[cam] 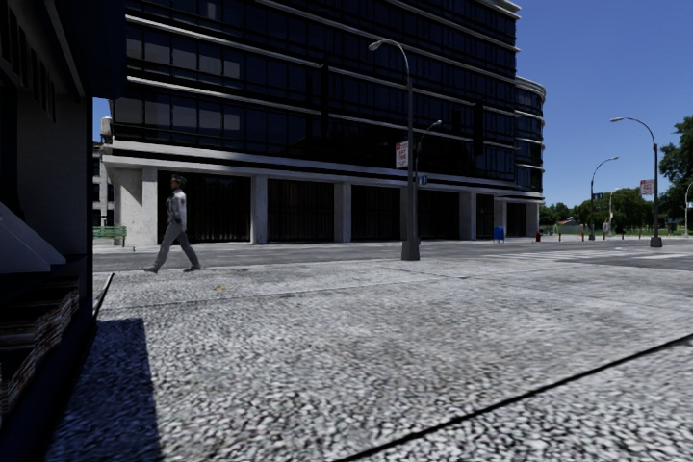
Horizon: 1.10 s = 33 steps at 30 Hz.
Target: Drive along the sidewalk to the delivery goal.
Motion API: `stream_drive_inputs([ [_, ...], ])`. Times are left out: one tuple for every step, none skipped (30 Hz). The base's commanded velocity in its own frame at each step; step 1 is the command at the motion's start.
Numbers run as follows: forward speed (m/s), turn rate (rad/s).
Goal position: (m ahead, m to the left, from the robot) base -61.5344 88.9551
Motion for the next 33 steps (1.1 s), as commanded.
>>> stream_drive_inputs([
  [0.35,-0.21],
  [0.35,-0.21],
  [0.62,-0.21],
  [0.71,-0.21],
  [0.73,-0.21],
  [0.74,-0.21],
  [0.75,-0.21],
  [0.75,-0.21],
  [0.75,-0.21],
  [0.75,-0.21],
  [0.75,-0.09],
  [0.76,0.0],
  [0.76,0.0],
  [0.76,0.0],
  [0.76,0.0],
  [0.76,0.0],
  [0.76,0.0],
  [0.78,0.0],
  [0.84,0.0],
  [0.88,0.0],
  [0.88,0.0],
  [0.9,0.0],
  [0.9,0.0],
  [0.9,0.0],
  [0.9,0.0],
  [0.9,0.0],
  [0.9,0.0],
  [0.9,0.0],
  [0.9,0.0],
  [0.9,0.0],
  [0.9,0.0],
  [0.91,0.0],
  [0.93,0.0],
])
